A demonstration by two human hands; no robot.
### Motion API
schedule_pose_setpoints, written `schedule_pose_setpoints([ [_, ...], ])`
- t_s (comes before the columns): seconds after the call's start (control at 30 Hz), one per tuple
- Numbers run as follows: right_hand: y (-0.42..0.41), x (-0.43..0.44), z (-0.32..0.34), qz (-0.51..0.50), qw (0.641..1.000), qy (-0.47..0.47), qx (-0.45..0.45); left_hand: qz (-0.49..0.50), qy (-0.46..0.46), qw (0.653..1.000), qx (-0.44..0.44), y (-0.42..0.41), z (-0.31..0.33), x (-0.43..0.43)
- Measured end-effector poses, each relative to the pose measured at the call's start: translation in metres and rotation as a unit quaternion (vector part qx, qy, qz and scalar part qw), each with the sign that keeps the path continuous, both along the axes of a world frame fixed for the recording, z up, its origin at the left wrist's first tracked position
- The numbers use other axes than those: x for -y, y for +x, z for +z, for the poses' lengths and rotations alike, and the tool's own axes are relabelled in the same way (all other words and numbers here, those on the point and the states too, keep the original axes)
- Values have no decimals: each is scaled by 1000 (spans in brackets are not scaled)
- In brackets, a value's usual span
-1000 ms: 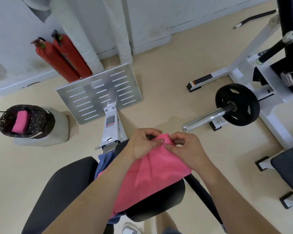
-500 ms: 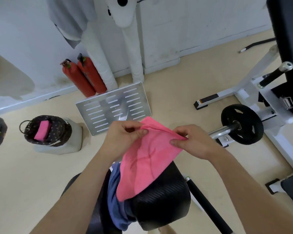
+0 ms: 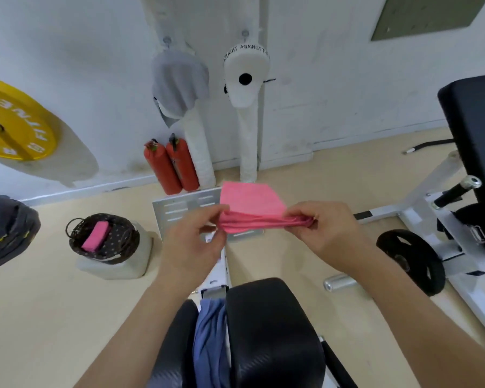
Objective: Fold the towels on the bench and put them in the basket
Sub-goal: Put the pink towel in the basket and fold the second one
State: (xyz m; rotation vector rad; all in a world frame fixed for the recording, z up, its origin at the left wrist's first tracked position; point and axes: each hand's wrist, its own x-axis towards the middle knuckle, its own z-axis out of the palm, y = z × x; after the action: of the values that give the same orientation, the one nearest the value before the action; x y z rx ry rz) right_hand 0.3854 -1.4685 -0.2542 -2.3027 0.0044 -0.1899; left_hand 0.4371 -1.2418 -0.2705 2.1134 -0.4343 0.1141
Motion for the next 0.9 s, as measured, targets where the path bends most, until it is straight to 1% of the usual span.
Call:
schedule_pose_setpoints([
  [0.03,-15,-2,-16,2,1000,-20,2,-4,12,1000,1,-14,-16,-3],
  [0.07,-32,-5,-34,4,999,-46,-17,-16,32,999,0,-30,-36,-7],
  [0.17,-90,-15,-97,32,982,-140,-123,-71,126,989,-43,-86,-100,-19],
  [0.2,-109,-19,-117,47,977,-160,-135,-91,150,983,-56,-106,-120,-23],
  [0.3,-151,-26,-158,72,979,-166,-97,-151,191,968,-61,-151,-157,-30],
  [0.4,-172,-31,-174,64,978,-193,-50,-178,248,952,-33,-172,-168,-31],
  [0.5,-180,-34,-181,80,975,-204,-22,-200,337,920,1,-179,-165,-18],
  [0.57,-183,-36,-180,95,971,-218,-15,-203,366,908,31,-179,-168,-8],
  [0.63,-187,-36,-182,105,966,-235,-16,-214,374,901,57,-179,-176,-1],
  [0.77,-193,-35,-190,100,953,-281,-51,-261,376,887,65,-184,-181,0],
  [0.9,-200,-33,-192,127,918,-362,-96,-284,376,879,71,-195,-177,0],
])
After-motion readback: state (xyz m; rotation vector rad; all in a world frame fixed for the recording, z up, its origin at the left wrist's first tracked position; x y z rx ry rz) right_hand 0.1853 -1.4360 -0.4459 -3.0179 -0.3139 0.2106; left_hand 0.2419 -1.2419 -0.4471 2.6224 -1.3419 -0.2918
